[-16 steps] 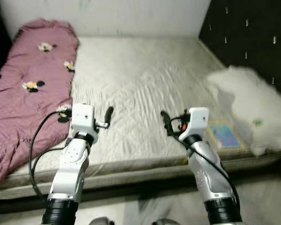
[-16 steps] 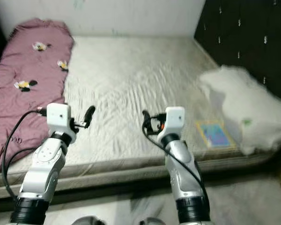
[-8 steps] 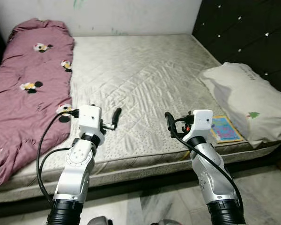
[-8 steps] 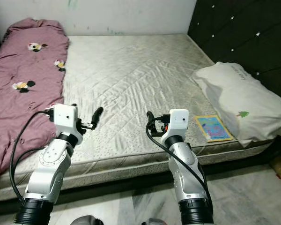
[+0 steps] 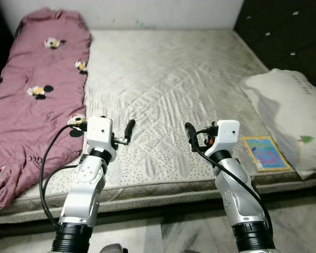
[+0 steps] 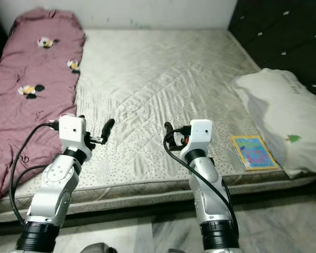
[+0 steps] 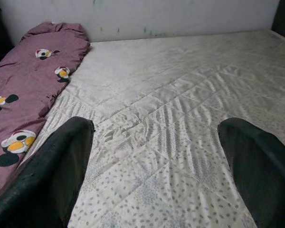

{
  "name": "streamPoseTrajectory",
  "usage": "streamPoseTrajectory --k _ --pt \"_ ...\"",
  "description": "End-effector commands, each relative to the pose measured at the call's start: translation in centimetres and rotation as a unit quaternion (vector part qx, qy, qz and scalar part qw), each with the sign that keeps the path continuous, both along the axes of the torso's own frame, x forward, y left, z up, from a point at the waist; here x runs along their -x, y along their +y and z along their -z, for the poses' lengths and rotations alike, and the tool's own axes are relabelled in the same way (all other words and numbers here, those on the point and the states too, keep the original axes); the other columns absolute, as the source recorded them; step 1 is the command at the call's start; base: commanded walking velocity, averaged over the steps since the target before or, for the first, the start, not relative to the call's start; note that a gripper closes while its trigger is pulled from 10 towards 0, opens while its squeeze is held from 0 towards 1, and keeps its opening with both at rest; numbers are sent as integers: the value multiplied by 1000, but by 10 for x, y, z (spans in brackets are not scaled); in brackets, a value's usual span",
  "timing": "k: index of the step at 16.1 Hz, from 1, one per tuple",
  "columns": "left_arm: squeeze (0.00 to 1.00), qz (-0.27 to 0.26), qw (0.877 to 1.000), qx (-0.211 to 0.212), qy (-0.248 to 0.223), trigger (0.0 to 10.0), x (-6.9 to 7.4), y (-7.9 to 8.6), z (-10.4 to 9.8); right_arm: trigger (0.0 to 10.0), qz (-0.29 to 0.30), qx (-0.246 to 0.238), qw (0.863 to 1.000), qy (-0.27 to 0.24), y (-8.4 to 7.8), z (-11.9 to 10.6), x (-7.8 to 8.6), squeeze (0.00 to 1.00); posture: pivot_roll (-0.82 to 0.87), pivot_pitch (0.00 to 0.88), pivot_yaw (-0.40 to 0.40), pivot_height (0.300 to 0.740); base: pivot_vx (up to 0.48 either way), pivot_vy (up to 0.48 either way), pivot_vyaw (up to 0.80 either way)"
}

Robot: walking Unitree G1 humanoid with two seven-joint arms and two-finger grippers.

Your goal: Clean up the room

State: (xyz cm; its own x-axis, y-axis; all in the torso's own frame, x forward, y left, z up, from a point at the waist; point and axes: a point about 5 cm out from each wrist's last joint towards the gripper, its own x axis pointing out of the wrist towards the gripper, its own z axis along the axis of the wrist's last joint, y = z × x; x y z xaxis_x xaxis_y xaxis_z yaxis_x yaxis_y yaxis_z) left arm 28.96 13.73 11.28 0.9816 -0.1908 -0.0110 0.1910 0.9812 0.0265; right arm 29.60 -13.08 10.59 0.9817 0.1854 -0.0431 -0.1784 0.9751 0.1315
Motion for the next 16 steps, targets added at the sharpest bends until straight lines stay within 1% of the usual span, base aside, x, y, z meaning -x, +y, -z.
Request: streamPoseTrajectory --k 1,4,7,9,15,16 --pt "0 13 1000 1 -9 10000 -1 -7 -4 10000 9 6 1000 3 -7 2 1 0 -38 0 -37 740 296 0 0" --pt "0 13 1000 1 -8 10000 -2 -7 -4 10000 11 9 1000 1 -8 2 0 0 -38 0 -38 740 272 0 0" --pt "0 0 1000 0 -20 10000 -2 -8 -6 10000 12 10 1000 1 -8 2 -1 0 -37 0 -38 740 0 0 0" --pt "0 2 1000 7 -8 10000 -3 -9 -4 10000 13 11 1000 0 -8 2 -1 0 -37 0 -39 740 0 0 0" --pt "0 2 1000 13 -4 10000 -4 -9 -3 10000 14 12 1000 3 -9 3 -1 0 -37 0 -39 740 0 480 0" --pt "0 2 1000 15 -2 10000 -4 -9 -4 10000 12 12 1000 2 -8 3 -1 0 -38 0 -38 740 0 480 -800"
